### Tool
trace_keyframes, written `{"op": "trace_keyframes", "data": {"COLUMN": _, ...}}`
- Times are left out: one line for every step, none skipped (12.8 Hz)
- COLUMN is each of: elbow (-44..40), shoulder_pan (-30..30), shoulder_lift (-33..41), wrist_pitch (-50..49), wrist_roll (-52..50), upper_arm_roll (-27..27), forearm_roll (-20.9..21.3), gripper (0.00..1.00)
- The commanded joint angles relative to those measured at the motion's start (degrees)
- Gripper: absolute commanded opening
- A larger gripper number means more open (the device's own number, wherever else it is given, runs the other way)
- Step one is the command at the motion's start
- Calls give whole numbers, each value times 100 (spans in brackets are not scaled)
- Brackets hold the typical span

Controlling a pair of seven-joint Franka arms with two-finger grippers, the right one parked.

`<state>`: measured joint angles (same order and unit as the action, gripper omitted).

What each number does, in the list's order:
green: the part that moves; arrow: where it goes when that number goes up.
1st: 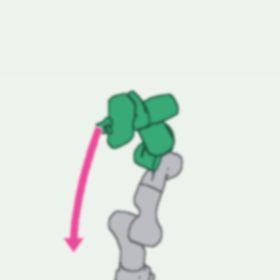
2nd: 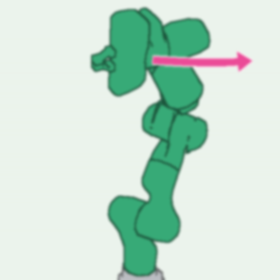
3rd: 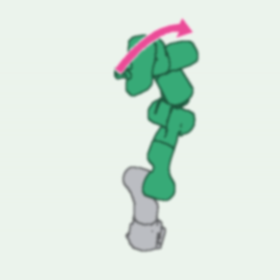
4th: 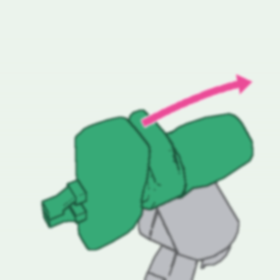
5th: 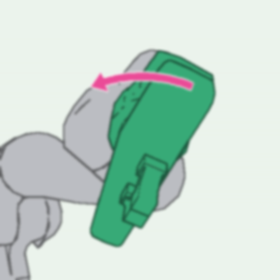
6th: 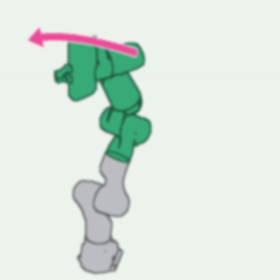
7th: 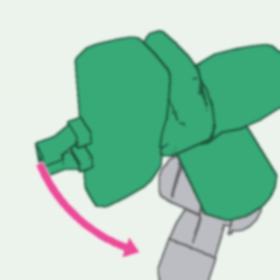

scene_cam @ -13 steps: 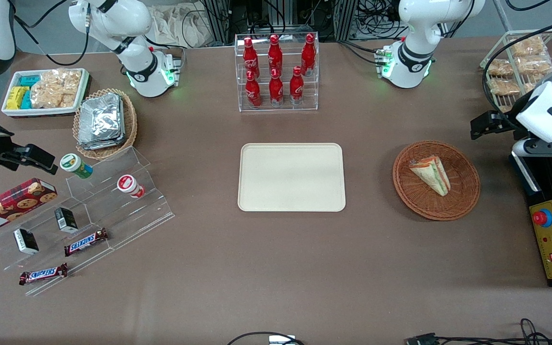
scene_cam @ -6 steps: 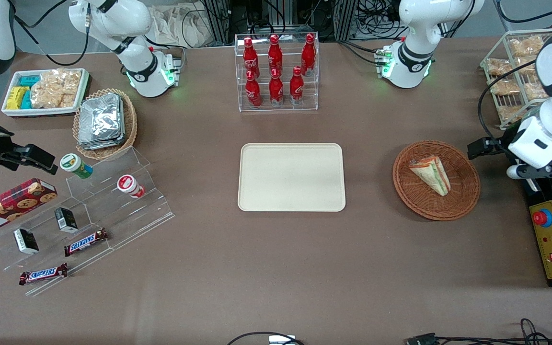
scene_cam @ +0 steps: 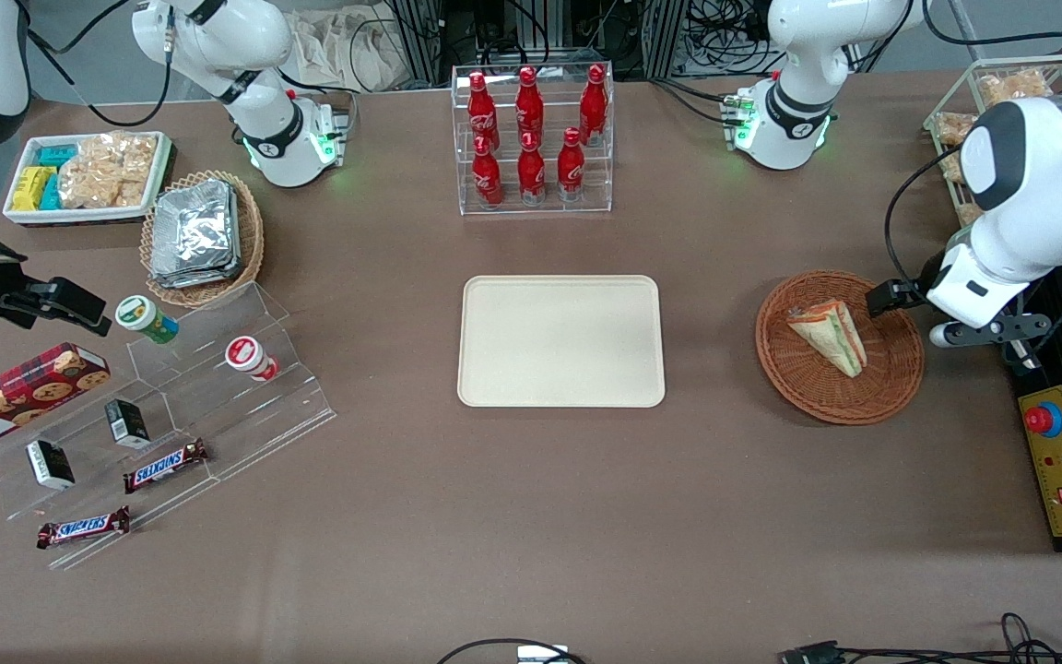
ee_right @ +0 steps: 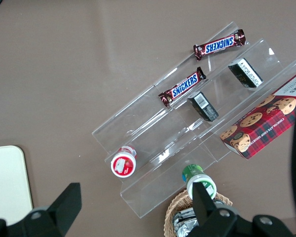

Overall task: Place sandwich from basket to tray
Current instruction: 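Move the left gripper over the sandwich in the wicker basket, then lower the open left gripper and close it on the wrapped sandwich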

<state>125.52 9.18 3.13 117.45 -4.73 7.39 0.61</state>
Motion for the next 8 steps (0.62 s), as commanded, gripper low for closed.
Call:
{"op": "trace_keyframes", "data": {"elbow": 455, "shoulder_pan": 76, "shoulder_lift": 232, "wrist_pitch": 392, "wrist_roll": -186, "upper_arm_roll": 17, "forearm_roll": 9, "gripper": 100}}
{"op": "trace_keyframes", "data": {"elbow": 578, "shoulder_pan": 76, "shoulder_lift": 232, "wrist_pitch": 558, "wrist_roll": -334, "upper_arm_roll": 17, "forearm_roll": 9, "gripper": 100}}
{"op": "trace_keyframes", "data": {"elbow": 709, "shoulder_pan": 76, "shoulder_lift": 223, "wrist_pitch": 734, "wrist_roll": -510, "upper_arm_roll": 17, "forearm_roll": 9, "gripper": 100}}
{"op": "trace_keyframes", "data": {"elbow": 824, "shoulder_pan": 67, "shoulder_lift": 223, "wrist_pitch": 893, "wrist_roll": -607, "upper_arm_roll": 25, "forearm_roll": 9, "gripper": 100}}
{"op": "trace_keyframes", "data": {"elbow": 921, "shoulder_pan": 67, "shoulder_lift": 223, "wrist_pitch": 1025, "wrist_roll": -678, "upper_arm_roll": 26, "forearm_roll": 9, "gripper": 100}}
{"op": "trace_keyframes", "data": {"elbow": 1000, "shoulder_pan": 67, "shoulder_lift": 206, "wrist_pitch": 1148, "wrist_roll": -757, "upper_arm_roll": 26, "forearm_roll": 0, "gripper": 100}}
{"op": "trace_keyframes", "data": {"elbow": 1079, "shoulder_pan": 58, "shoulder_lift": 180, "wrist_pitch": 1288, "wrist_roll": -888, "upper_arm_roll": 34, "forearm_roll": -9, "gripper": 100}}
{"op": "trace_keyframes", "data": {"elbow": 1141, "shoulder_pan": 41, "shoulder_lift": 127, "wrist_pitch": 1438, "wrist_roll": -1046, "upper_arm_roll": 34, "forearm_roll": -9, "gripper": 100}}
